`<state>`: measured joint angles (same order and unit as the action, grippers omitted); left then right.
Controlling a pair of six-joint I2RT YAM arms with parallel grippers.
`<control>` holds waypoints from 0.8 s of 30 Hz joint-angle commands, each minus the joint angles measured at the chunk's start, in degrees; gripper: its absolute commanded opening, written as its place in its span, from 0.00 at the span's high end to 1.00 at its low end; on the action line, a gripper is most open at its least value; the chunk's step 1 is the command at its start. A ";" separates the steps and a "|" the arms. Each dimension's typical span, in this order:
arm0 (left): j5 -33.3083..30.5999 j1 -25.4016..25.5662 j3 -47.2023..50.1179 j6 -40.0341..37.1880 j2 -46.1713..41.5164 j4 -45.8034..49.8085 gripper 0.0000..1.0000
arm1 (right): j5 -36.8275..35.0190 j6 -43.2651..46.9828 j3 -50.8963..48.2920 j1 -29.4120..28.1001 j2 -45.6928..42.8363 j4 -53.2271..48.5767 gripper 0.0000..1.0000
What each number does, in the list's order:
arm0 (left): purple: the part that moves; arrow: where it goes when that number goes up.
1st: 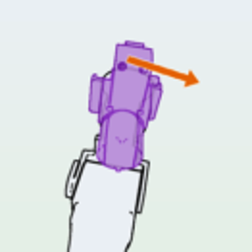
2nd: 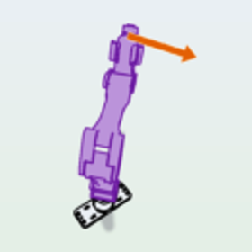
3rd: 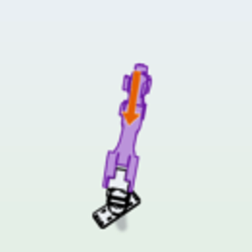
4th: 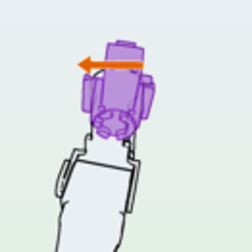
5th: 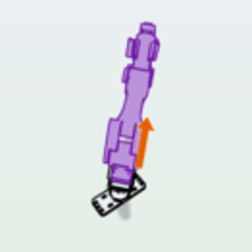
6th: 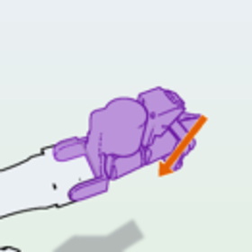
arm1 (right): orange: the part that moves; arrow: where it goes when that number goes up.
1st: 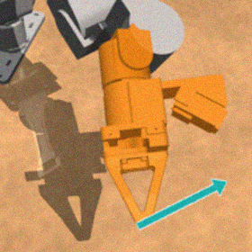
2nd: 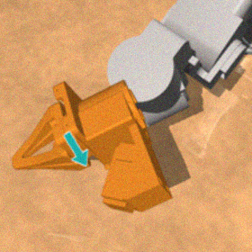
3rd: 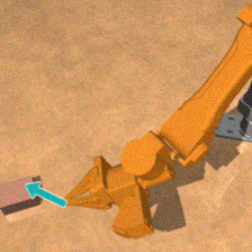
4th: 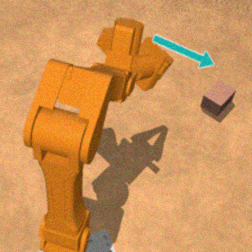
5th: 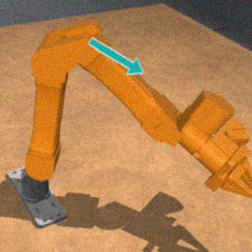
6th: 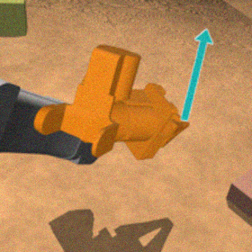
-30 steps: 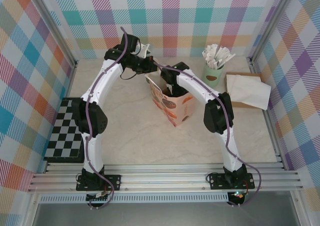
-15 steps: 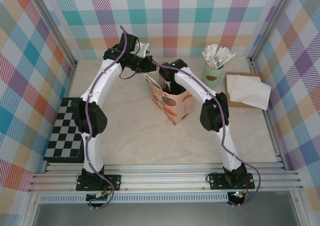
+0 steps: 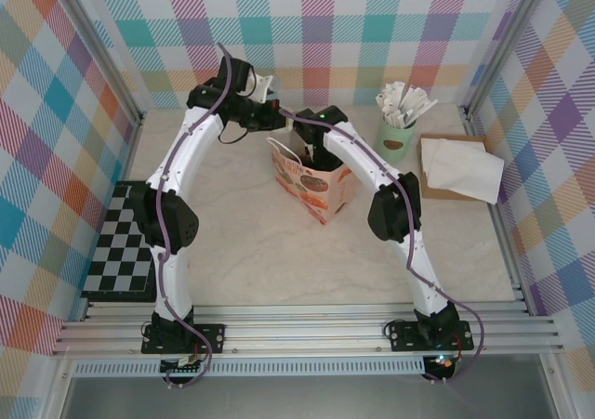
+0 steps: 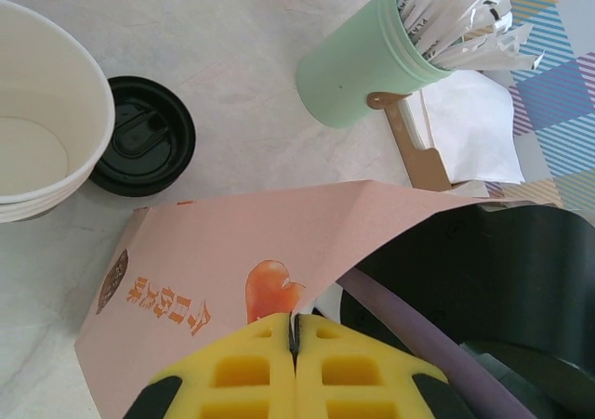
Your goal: Pack the takeout coffee
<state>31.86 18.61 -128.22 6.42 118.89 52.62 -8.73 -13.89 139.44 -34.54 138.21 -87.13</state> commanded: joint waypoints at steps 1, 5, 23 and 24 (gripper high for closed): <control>0.60 1.25 -1.59 0.09 0.38 4.06 1.00 | 0.16 1.31 -0.48 0.18 -2.59 1.91 0.11; -0.63 1.25 -1.31 0.22 0.62 4.60 1.00 | 0.07 1.63 -0.77 0.20 -3.74 1.39 0.10; -3.56 1.25 -0.96 0.70 1.38 4.52 1.00 | 0.69 1.85 -3.33 0.18 -9.26 2.59 0.07; -3.51 1.25 -0.93 0.69 1.43 4.47 1.00 | 0.64 1.95 -3.55 0.22 -9.44 2.67 0.06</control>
<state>28.84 19.35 -128.42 6.59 119.46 55.20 -8.32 -12.60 136.42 -34.52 132.42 -84.58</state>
